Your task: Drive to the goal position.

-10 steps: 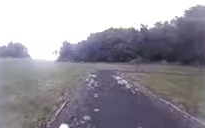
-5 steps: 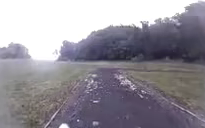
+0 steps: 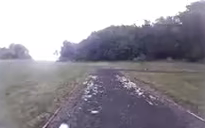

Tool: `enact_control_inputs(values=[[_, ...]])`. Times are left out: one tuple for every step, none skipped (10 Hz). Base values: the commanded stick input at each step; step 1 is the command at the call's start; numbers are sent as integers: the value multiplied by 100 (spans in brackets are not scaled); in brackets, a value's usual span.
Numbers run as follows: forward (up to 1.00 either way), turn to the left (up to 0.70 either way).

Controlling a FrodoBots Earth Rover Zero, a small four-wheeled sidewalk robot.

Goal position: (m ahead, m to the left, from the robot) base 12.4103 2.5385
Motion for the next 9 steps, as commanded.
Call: enact_control_inputs(values=[[70,0],[70,0],[70,0],[70,-35],[70,-35],[70,-35],[70,-35],[70,-35],[70,-35]])
